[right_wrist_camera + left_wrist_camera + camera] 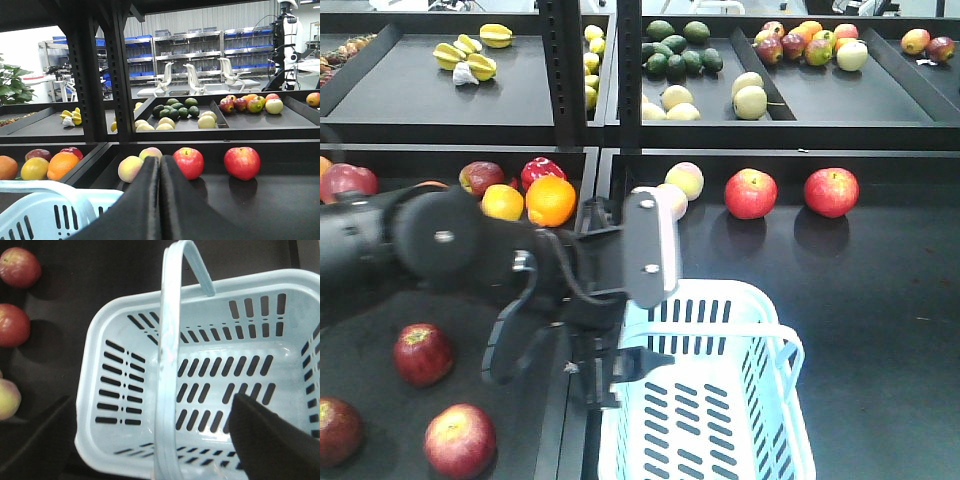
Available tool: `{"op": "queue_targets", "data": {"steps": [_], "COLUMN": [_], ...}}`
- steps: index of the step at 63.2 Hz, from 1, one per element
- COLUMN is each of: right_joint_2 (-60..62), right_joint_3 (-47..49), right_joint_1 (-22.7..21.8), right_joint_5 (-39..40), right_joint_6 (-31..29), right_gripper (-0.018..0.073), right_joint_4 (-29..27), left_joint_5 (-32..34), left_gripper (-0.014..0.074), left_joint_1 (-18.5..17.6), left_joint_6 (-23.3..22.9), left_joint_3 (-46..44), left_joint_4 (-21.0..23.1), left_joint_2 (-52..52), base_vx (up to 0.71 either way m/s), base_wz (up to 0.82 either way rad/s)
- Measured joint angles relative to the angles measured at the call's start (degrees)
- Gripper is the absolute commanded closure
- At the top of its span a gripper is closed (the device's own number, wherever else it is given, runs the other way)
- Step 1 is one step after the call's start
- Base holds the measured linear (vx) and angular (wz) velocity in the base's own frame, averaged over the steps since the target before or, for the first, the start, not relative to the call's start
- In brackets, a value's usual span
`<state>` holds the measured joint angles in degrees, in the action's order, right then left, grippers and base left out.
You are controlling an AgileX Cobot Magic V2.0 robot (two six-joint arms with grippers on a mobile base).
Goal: Pick three apples into basket with both arms
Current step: 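Reach the left gripper over the basket and grasp its handle, then lift the light-blue basket by its handle with the left gripper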
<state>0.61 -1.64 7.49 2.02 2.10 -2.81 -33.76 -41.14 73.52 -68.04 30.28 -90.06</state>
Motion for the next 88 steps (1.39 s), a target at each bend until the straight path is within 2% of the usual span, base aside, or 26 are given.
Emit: {"op": "queue_targets", "data": {"steps": [22,31,40,54,63,74,83,88], "right_joint_2": [0.0,0.0,0.0,0.0,0.0,0.0,0.0,0.0], "right_joint_3": [0.0,0.0,0.0,0.0,0.0,0.0,0.0,0.0], "right_joint_1": [0.0,0.0,0.0,0.0,0.0,0.0,0.0,0.0], "right_joint_5": [0.0,0.0,0.0,0.0,0.0,0.0,0.0,0.0], "right_joint_6": [0.0,0.0,0.0,0.0,0.0,0.0,0.0,0.0], "right_gripper": [0.0568,0.0568,0.0568,0.0568,0.0568,0.0568,0.0568,0.0568], "right_joint_4": [0.0,0.0,0.0,0.0,0.0,0.0,0.0,0.0], "left_joint_5": [0.1,0.4,0.5,0.5,0.5,0.3,-0.7,-1.8], "left_gripper": [0.0013,0.0069,0.023,0.0606,0.0605,0.0604,0.0604,0.0604], "left_joint_1": [-1.5,-1.5,-1.5,-1.5,-1.5,-1.5,-1.5,-1.5], "left_joint_6": [-0.3,-0.3,-0.3,-0.3,-0.4,-1.5,-5.3,-7.3], "left_joint_3": [-7.3,-7.9,-7.9,-7.9,-7.9,-7.9,-7.9,-7.9], "left_joint_4": [-1.2,-2.6,-3.7,-3.9,-4.2,-6.7,-11.2,-15.8], "left_joint_2": [-11.2,-13.4,-14.0,-14.2,-14.2,-13.8,-10.1,-6.7], "base_vx": [0.0,0.0,0.0,0.0,0.0,0.0,0.0,0.0], "base_wz": [0.0,0.0,0.0,0.0,0.0,0.0,0.0,0.0]}}
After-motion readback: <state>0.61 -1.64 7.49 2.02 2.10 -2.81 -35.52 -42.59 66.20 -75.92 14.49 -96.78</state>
